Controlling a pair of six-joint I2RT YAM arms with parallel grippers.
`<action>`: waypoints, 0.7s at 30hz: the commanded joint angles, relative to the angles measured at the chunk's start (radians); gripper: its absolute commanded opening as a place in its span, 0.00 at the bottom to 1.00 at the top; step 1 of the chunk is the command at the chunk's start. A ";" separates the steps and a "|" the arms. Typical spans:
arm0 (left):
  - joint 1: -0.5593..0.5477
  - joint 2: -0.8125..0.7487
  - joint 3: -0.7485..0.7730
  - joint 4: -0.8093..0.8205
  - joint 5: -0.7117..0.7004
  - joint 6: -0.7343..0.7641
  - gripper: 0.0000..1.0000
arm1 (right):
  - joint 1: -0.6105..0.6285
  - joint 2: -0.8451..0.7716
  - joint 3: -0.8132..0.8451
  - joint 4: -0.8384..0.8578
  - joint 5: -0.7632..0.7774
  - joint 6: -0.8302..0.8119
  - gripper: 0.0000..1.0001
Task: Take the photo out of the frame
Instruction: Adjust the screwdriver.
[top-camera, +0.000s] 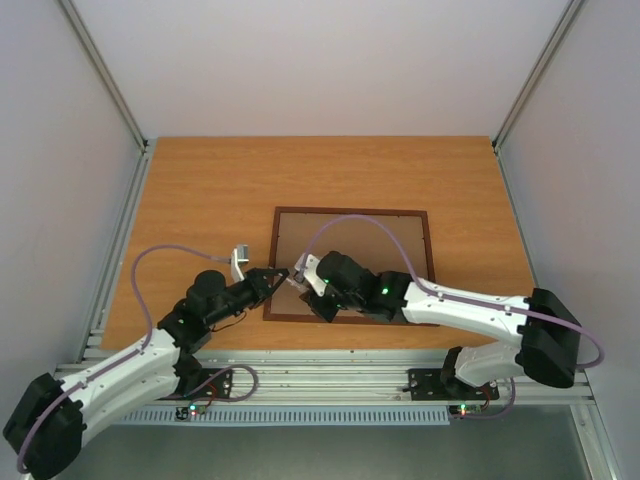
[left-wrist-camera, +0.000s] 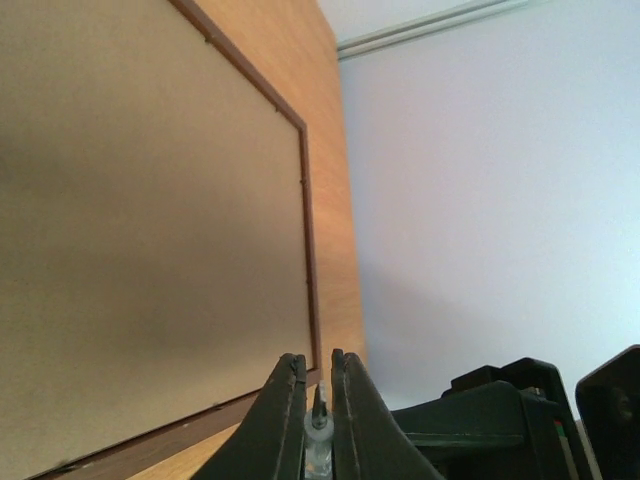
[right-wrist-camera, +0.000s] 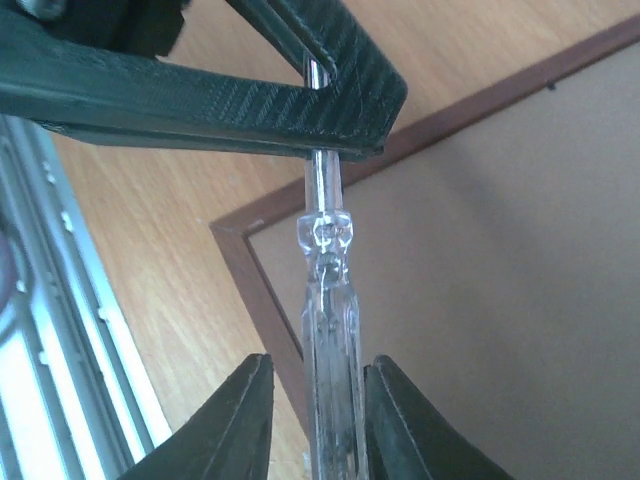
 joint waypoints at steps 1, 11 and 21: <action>-0.004 -0.068 -0.035 0.146 -0.054 -0.087 0.01 | -0.008 -0.085 -0.056 0.126 -0.082 0.030 0.30; -0.004 -0.150 -0.046 0.156 -0.031 -0.114 0.01 | -0.047 -0.118 -0.130 0.245 -0.177 0.079 0.32; -0.003 -0.126 -0.066 0.204 -0.011 -0.138 0.00 | -0.075 -0.129 -0.154 0.310 -0.240 0.099 0.29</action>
